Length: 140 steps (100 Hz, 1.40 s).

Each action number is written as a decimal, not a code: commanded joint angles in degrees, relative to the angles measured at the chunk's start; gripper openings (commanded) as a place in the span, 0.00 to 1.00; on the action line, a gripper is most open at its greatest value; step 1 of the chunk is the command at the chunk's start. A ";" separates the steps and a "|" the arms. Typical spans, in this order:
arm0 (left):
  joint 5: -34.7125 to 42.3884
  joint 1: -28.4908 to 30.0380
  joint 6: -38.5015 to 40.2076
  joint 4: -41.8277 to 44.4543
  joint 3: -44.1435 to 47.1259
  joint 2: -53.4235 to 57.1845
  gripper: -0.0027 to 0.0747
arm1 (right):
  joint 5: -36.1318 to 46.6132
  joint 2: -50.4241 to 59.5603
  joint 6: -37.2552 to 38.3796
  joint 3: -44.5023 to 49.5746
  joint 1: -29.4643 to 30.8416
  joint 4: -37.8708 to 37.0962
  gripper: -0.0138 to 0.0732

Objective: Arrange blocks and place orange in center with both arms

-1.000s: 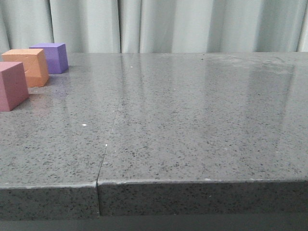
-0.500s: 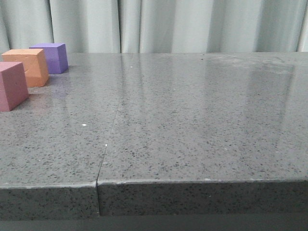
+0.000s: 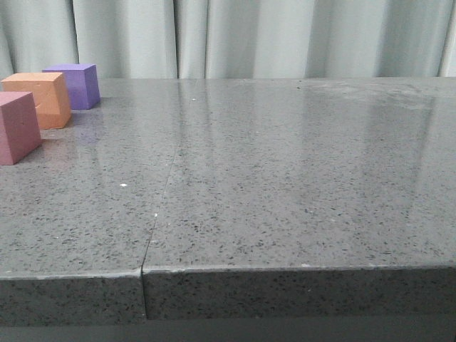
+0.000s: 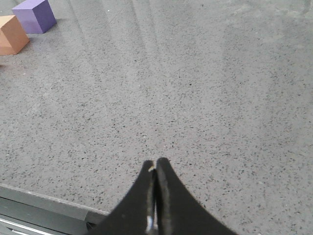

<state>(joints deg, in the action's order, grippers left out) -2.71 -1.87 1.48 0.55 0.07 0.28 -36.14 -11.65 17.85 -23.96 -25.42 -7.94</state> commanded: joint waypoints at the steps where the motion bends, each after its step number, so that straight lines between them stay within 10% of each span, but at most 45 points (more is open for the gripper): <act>1: 4.88 0.02 -0.09 -0.05 2.27 1.64 0.01 | 5.73 -0.47 -0.32 -0.55 1.65 -1.45 0.08; 57: 4.88 0.02 -0.09 -0.05 2.27 1.64 0.01 | 40.27 8.41 -12.69 20.95 26.38 9.13 0.08; 140: 4.88 0.02 -0.09 -0.05 2.27 1.64 0.01 | 38.55 13.65 -12.51 24.60 26.99 9.46 0.08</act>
<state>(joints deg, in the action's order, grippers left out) -2.49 -1.87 1.41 0.55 0.07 0.28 -2.04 0.59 5.97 1.63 1.27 1.48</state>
